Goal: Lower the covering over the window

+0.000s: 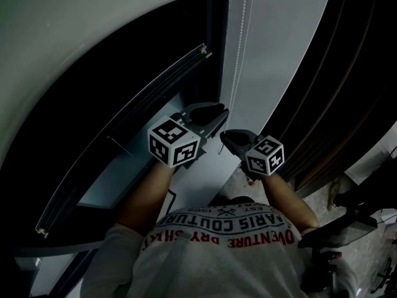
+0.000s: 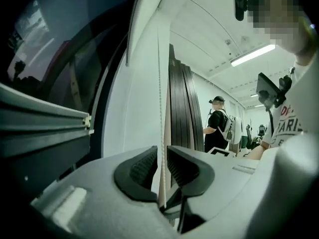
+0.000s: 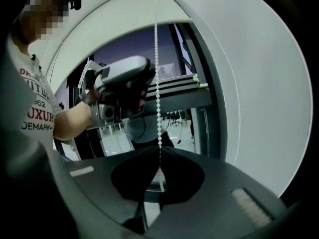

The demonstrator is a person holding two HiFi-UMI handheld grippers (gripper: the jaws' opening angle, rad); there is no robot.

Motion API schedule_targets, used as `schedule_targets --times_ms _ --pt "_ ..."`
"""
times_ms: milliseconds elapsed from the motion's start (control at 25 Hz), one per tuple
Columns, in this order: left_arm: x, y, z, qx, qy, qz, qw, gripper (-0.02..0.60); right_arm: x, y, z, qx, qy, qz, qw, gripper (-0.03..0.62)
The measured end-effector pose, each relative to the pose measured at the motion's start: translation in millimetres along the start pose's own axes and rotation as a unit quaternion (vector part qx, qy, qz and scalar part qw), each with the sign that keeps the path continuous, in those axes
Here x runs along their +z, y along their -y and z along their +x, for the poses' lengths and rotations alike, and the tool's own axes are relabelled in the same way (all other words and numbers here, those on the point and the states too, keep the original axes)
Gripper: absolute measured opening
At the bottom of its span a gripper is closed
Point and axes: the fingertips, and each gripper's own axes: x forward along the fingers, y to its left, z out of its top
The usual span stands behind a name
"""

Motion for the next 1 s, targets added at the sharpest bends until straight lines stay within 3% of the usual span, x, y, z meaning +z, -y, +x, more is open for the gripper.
schedule_targets --times_ms 280,360,760,1000 --pt "37 7 12 -0.005 0.026 0.009 0.9996 0.059 0 -3 0 0.005 0.004 0.0 1.0 0.009" --pt "42 6 13 -0.001 0.028 0.012 0.9996 0.017 0 -4 -1 0.006 0.006 0.001 1.0 0.009" --pt "44 13 17 -0.004 0.019 0.031 0.9993 0.012 1 -4 -7 0.006 0.019 0.009 1.0 0.009" --pt "20 16 24 -0.005 -0.011 0.035 0.9993 0.012 -23 -1 -7 -0.001 -0.013 0.013 1.0 0.009"
